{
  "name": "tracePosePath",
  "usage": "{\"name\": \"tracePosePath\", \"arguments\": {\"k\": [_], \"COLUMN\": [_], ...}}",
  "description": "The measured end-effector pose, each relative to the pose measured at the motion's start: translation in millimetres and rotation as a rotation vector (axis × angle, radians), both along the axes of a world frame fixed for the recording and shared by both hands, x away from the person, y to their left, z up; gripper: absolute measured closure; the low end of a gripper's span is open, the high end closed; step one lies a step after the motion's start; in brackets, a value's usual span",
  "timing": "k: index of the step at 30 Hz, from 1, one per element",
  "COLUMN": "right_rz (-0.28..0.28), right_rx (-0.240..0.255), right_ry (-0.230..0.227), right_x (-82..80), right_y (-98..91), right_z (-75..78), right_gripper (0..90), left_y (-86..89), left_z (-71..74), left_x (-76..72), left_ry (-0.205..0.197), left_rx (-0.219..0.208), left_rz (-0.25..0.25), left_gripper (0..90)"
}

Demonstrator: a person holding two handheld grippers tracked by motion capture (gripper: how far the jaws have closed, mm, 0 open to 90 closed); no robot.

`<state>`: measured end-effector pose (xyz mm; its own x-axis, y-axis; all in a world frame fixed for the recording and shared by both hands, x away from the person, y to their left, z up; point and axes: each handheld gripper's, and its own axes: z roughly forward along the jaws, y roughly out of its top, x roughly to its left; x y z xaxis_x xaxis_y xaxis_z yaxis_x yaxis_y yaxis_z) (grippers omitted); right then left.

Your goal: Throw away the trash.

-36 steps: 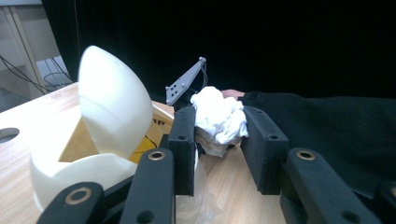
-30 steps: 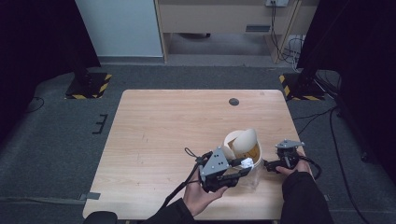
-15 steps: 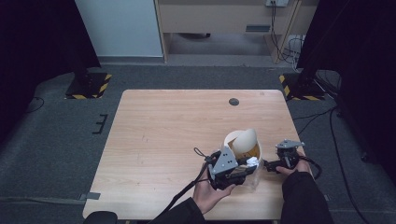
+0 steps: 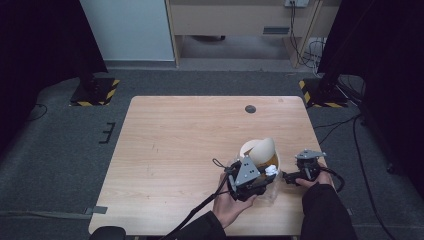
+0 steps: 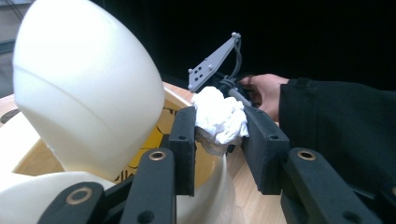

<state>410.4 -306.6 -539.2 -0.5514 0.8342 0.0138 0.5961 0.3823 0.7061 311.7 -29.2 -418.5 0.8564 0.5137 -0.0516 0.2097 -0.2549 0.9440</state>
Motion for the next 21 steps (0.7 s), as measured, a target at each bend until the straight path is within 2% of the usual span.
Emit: {"name": "tracePosePath", "arguments": {"k": [5,10,15,21], "right_rz": [0.002,0.003,0.002,0.003], "right_rx": [-0.001,0.000,0.000,0.001], "right_ry": [-0.003,-0.003,-0.001,-0.001], "right_x": [-0.1,-0.1,-0.2,-0.3], "right_y": [-0.2,-0.2,-0.1,-0.1], "right_z": [-0.2,-0.2,-0.1,0.0], "right_gripper": [1.1,1.1,1.1,1.1], "left_y": [-3.5,-4.9,-7.6,-7.5], "left_z": [-2.0,-4.6,-4.9,-4.4], "left_x": [1.1,3.2,2.0,2.3], "left_ry": [0.002,0.011,0.003,0.008], "left_rx": [0.007,0.032,0.032,0.040], "left_rz": [0.039,0.074,0.096,0.103], "left_gripper": [65.4,64.6,63.9,49.7]}}
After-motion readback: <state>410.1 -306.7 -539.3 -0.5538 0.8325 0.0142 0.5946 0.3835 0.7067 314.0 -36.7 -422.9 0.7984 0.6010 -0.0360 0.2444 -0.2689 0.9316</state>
